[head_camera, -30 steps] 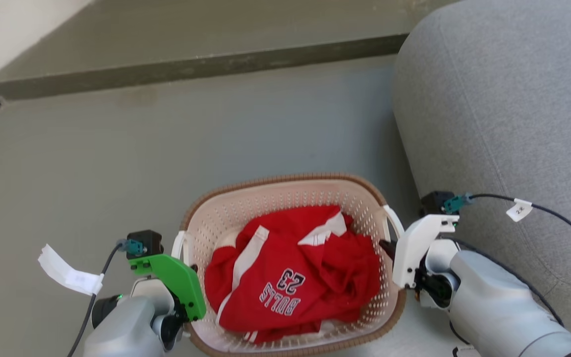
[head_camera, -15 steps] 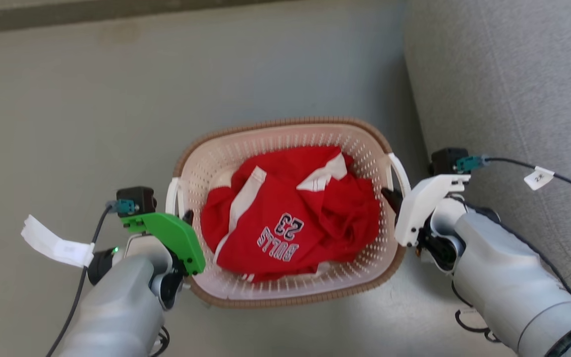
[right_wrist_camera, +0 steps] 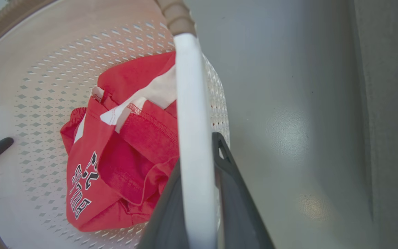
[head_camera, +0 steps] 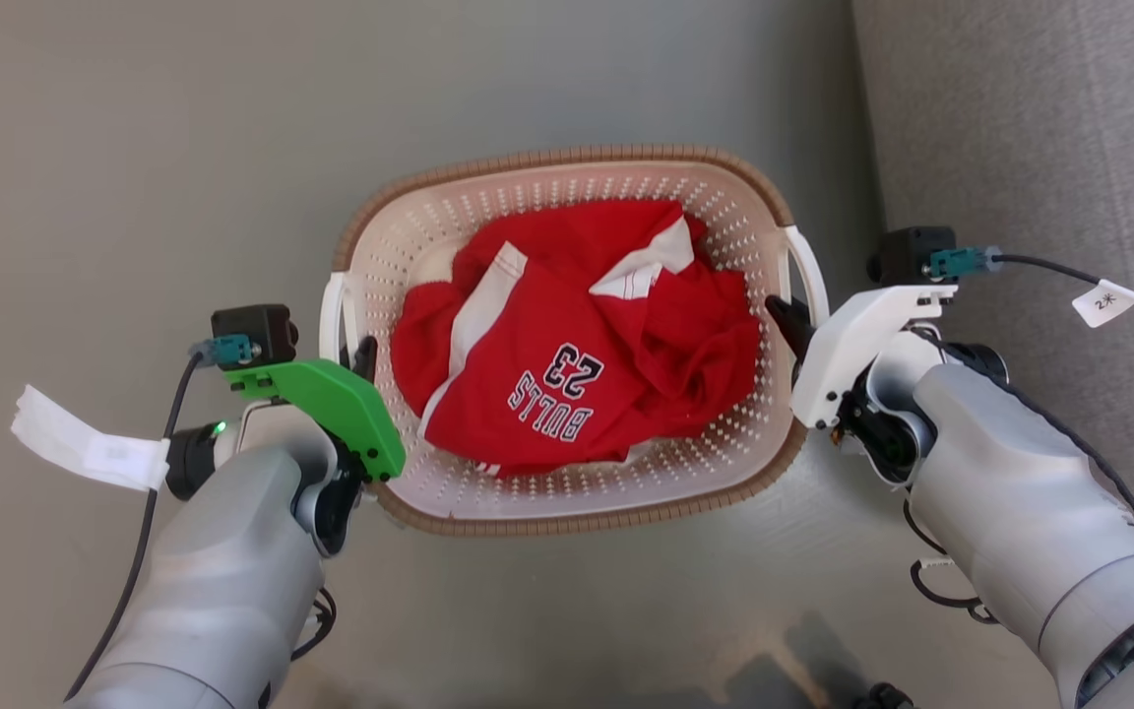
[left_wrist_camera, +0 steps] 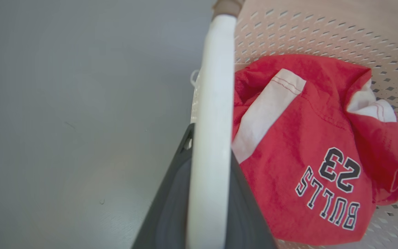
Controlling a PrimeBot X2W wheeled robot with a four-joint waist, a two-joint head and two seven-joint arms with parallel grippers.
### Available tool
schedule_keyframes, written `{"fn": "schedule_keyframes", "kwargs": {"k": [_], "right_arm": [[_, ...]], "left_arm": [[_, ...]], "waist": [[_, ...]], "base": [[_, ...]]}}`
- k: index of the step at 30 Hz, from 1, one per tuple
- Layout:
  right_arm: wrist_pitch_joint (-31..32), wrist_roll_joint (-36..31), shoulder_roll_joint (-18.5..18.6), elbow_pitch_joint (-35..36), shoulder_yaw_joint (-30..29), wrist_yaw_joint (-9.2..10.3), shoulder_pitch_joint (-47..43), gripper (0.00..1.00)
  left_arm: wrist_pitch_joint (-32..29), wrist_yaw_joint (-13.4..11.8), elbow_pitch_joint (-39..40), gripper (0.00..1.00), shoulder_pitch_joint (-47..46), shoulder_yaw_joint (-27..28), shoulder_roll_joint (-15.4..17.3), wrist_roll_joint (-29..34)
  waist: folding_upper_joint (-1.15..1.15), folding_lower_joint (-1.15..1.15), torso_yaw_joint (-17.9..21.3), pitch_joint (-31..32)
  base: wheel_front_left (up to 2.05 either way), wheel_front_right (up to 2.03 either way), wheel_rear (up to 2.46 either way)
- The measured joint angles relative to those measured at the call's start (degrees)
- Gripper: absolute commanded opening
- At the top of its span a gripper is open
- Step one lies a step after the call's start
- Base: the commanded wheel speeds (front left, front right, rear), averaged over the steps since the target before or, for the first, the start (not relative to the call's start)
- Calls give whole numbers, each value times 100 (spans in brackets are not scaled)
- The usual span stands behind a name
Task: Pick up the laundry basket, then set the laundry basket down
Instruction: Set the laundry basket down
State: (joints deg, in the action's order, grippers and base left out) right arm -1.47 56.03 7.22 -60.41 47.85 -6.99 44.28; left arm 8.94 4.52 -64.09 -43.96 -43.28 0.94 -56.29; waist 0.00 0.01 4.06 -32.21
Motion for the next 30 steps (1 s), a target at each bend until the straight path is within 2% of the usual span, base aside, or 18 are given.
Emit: {"fn": "schedule_keyframes", "kwargs": {"k": [30], "right_arm": [[-770, 1, 32, 1, 10, -3, 703, 0]], "left_arm": [[432, 0, -13, 0, -849, 42, 10, -44]], "waist": [[0, 1, -89, -1563]], "base": [[0, 0, 0]]}}
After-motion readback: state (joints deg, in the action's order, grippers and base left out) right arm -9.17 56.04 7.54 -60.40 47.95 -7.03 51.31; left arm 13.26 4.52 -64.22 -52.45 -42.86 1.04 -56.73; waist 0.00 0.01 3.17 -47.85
